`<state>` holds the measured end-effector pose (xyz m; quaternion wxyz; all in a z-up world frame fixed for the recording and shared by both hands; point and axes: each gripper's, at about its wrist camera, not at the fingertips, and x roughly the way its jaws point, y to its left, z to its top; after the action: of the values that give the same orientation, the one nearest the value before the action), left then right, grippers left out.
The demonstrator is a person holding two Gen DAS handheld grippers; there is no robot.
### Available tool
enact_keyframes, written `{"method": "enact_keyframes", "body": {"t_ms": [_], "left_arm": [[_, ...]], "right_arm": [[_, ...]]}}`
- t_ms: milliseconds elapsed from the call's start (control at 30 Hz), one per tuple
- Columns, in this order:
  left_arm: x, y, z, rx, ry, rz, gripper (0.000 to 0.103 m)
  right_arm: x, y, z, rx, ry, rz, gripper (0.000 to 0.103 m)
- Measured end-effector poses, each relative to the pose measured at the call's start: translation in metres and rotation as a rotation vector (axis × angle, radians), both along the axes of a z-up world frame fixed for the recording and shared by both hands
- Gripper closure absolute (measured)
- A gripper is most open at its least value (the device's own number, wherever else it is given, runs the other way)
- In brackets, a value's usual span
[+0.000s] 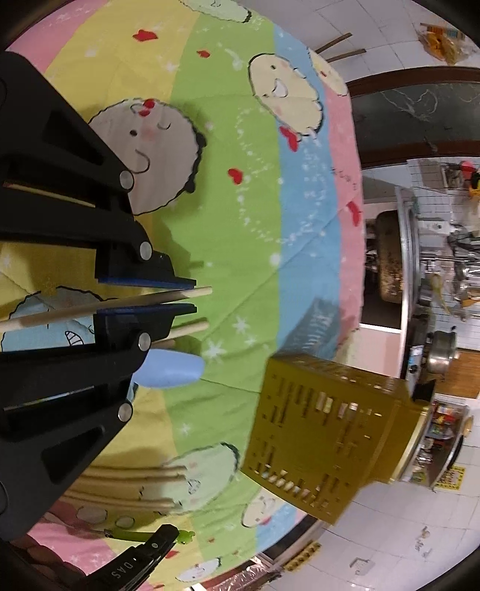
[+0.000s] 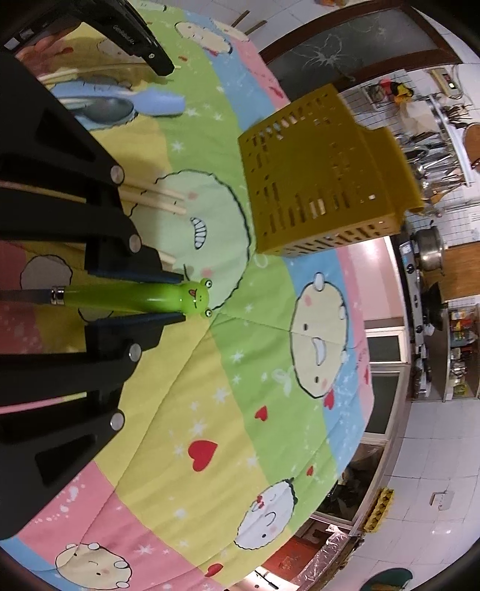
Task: Organize utensils
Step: 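Close the right tool on the frog fork while the left tool closes on a chopstick, then lift the fork with the right tool while the left tool lifts the chopstick toward the holder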
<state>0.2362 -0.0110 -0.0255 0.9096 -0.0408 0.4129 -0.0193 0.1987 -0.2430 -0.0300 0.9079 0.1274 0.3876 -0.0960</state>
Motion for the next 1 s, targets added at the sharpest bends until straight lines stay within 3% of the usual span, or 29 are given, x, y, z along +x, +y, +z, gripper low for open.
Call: {"method": "enact_keyframes", "body": {"t_ms": [333, 633, 767, 1000], "left_arm": [[-0.035, -0.009, 0.058, 0.001, -0.239, -0.049, 0.099], [-0.069, -0.015, 0.088, 0.001, -0.443, -0.077, 0.099], [-0.08, -0.014, 0.091, -0.005, -0.489, -0.084, 0.099], [-0.094, -0.01, 0.091, -0.008, -0.531, -0.082, 0.099]], "right_arm": [[-0.023, -0.001, 0.042, 0.009, -0.19, 0.009, 0.087], [-0.049, 0.001, 0.058, -0.001, -0.351, 0.028, 0.087], [-0.067, 0.003, 0.065, -0.035, -0.429, 0.021, 0.087], [-0.082, 0.005, 0.067, -0.055, -0.478, 0.024, 0.087]]}}
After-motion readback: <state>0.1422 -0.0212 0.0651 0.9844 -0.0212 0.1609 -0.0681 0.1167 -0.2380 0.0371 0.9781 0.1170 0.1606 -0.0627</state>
